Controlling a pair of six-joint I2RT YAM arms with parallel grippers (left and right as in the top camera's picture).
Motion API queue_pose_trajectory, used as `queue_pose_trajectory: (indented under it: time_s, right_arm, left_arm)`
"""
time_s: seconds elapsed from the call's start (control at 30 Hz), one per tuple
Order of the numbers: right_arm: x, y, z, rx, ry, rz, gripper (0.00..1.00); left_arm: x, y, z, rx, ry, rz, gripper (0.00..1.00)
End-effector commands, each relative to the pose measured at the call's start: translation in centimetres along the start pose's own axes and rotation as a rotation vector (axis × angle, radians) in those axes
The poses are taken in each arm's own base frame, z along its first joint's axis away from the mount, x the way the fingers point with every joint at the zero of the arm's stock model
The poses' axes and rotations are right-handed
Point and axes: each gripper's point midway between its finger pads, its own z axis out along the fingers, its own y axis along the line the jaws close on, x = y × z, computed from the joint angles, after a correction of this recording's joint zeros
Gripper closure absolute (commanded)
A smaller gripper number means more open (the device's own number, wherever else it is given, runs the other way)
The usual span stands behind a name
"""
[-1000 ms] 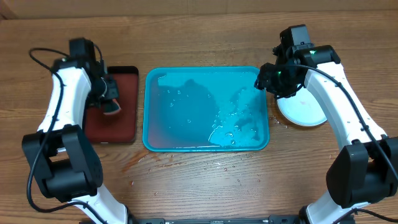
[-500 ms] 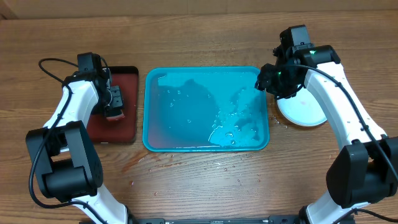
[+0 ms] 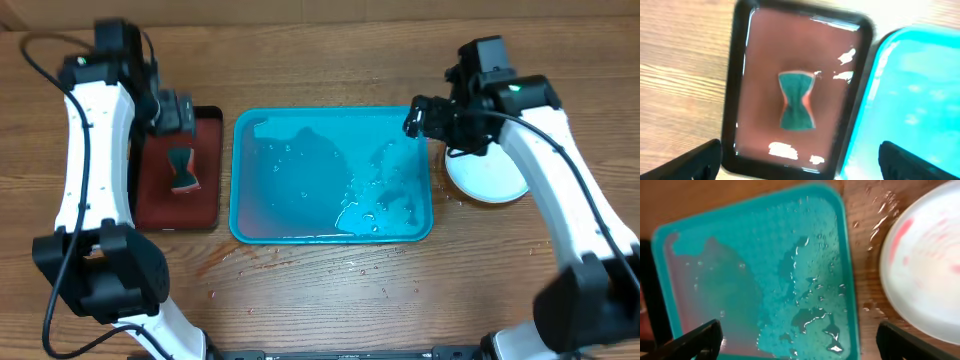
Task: Clean dirty plates on tray and stack at the side
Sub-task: 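Place the sponge on the dark red tray with the left gripper, then release the plate stack and withdraw the right gripper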
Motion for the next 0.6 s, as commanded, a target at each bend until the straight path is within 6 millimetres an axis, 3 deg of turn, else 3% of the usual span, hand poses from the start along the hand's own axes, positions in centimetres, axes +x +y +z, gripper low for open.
queue_pose_trajectory:
  time_s: [0.0, 0.07, 0.33, 0.57]
  right_arm:
    - [-1.5, 0.6, -7.1, 0.01, -0.205, -0.041, 0.0]
    - [-1.0, 0.5, -10.5, 0.013, -0.28, -0.047, 0.0]
    - [2.4, 0.8, -19.7, -0.057, -0.483, -0.073, 0.0]
    - [4.6, 0.9, -24.2, -0.109, -0.599, -0.09, 0.0]
  left_arm:
    - [-2.4, -1.6, -5.2, 0.036, -0.137, -0.03, 0.0]
    - [-3.3, -2.4, -6.7, 0.049, -0.184, -0.015, 0.0]
    - [-3.4, -2.8, -6.9, 0.053, -0.192, -0.006, 0.0]
    - [-3.4, -2.8, -6.9, 0.053, -0.192, -0.006, 0.0]
